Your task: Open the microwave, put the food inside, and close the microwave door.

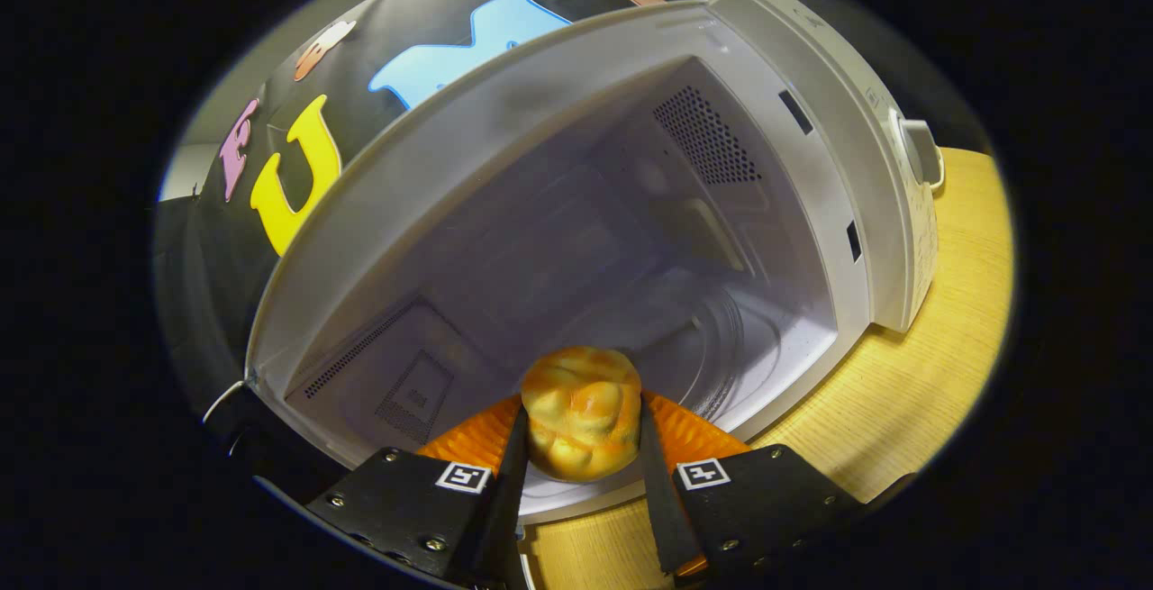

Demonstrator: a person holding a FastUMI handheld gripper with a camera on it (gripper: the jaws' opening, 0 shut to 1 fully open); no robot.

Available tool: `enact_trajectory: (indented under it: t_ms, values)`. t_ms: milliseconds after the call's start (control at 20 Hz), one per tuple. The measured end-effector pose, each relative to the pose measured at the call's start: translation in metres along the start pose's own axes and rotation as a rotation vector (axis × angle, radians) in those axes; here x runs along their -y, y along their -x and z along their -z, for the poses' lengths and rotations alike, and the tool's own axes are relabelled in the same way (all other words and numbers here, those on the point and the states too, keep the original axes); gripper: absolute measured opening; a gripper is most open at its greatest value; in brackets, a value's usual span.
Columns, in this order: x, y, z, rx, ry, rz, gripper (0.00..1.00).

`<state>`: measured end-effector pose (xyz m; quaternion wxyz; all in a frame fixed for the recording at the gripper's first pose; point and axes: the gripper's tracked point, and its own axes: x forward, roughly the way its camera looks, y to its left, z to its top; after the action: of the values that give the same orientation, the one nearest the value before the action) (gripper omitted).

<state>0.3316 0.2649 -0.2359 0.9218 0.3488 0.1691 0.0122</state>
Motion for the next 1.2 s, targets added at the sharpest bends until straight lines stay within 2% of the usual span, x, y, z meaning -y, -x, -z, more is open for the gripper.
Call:
enact_trajectory:
  t_ms: [150,350,400,450,700,800,850,1200]
  values:
    - [0.004,-0.001,0.000,0.011,0.021,0.022,0.66]
    - [0.004,-0.003,-0.003,0.027,0.027,0.020,0.77]
    - [0.003,-0.004,-0.004,0.033,0.030,0.022,0.78]
    - [0.004,-0.003,-0.004,0.035,0.035,0.027,0.83]
    - [0.003,-0.001,-0.006,0.052,0.068,0.030,0.86]
    - [-0.003,0.000,-0.009,0.086,0.114,0.019,0.99]
    - [-0.002,0.001,-0.008,0.092,0.135,0.023,0.97]
    - [-0.009,0.023,-0.007,0.060,0.180,-0.008,0.97]
